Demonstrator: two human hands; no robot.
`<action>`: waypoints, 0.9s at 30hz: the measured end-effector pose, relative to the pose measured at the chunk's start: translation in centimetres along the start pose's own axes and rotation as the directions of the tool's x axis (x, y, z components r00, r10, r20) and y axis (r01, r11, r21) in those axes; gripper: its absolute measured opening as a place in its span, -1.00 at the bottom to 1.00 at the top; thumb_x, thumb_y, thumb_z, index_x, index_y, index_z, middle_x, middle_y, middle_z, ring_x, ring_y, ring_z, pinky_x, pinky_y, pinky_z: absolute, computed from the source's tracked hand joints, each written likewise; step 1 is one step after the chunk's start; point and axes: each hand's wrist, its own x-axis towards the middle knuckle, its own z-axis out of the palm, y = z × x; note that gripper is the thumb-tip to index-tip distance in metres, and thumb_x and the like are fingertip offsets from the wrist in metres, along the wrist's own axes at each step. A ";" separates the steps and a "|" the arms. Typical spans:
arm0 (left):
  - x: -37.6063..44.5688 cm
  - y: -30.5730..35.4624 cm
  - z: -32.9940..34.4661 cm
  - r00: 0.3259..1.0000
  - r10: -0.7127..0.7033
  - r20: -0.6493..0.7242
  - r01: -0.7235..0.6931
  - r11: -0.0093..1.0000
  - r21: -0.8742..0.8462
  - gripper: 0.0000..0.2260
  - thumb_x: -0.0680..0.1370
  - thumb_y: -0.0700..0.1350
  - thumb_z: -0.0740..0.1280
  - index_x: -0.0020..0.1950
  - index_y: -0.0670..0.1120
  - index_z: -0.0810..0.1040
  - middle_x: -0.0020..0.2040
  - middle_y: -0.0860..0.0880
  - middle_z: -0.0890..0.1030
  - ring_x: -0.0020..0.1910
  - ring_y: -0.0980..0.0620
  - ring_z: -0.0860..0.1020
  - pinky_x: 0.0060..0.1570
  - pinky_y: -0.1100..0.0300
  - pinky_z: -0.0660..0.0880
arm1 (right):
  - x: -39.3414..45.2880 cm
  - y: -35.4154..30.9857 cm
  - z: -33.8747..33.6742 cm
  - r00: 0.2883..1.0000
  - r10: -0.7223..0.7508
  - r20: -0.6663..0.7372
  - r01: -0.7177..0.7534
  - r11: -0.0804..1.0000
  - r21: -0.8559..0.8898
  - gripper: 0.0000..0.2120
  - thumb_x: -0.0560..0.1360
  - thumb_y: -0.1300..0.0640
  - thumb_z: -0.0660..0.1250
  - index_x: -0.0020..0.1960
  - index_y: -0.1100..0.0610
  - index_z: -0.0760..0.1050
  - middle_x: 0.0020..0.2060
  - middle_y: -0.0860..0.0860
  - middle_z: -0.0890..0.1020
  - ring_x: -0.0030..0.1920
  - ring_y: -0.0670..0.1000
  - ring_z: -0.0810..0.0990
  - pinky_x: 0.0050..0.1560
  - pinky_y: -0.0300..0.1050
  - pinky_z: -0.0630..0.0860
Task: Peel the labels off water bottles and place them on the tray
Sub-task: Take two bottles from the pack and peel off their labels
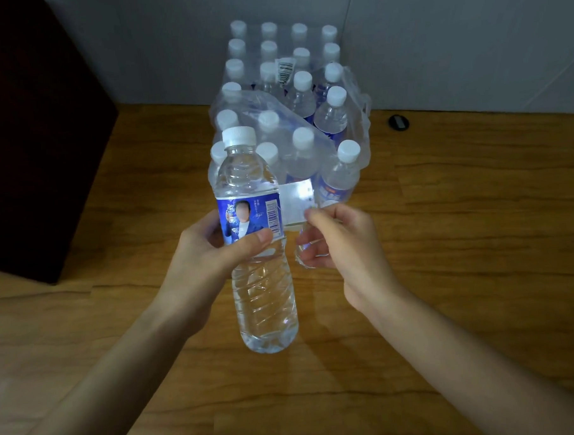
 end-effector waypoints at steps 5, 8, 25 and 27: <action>0.0 0.2 0.3 1.000 0.003 -0.031 -0.004 1.000 -0.014 -0.75 0.30 -0.06 0.50 -0.04 -0.01 0.64 -0.16 0.03 0.72 -0.22 0.10 0.68 -0.36 0.34 0.53 | -1.2 0.4 0.3 0.983 -0.172 0.055 0.176 0.982 -0.068 -0.70 0.50 0.11 0.35 -0.41 0.05 0.51 -0.50 0.01 0.58 -0.49 -0.04 0.56 -0.44 -0.21 0.51; -0.1 0.3 0.3 0.999 -0.003 -0.048 0.003 1.000 -0.007 -0.67 0.27 -0.01 0.55 -0.01 -0.02 0.63 -0.16 0.03 0.72 -0.22 0.09 0.69 -0.37 0.34 0.53 | -1.6 0.9 0.8 0.934 -0.322 0.154 0.344 0.926 -0.156 -0.92 0.43 0.14 0.35 -0.24 0.03 0.57 -0.33 -0.04 0.64 -0.26 -0.02 0.63 -0.22 -0.07 0.60; -0.6 0.4 2.2 0.999 0.034 0.005 -0.034 0.999 -0.020 -0.65 0.39 0.05 0.37 0.13 -0.05 0.58 -0.02 0.00 0.70 -0.05 0.07 0.67 -0.19 0.30 0.56 | -1.5 2.0 1.4 0.939 -0.247 0.240 0.279 0.954 -0.107 -0.49 0.27 0.03 0.54 0.16 -0.16 0.46 -0.09 -0.06 0.70 -0.10 -0.06 0.69 -0.09 0.00 0.62; -0.8 0.5 2.2 0.998 0.059 0.003 -0.059 0.998 -0.018 -0.69 0.45 0.07 0.31 0.12 -0.03 0.59 -0.02 0.03 0.71 -0.05 0.10 0.67 -0.19 0.32 0.55 | -1.4 1.8 1.3 0.935 -0.269 0.231 0.298 0.949 -0.103 -0.50 0.28 0.02 0.54 0.15 -0.16 0.46 -0.09 -0.07 0.70 -0.09 -0.06 0.69 -0.10 -0.03 0.62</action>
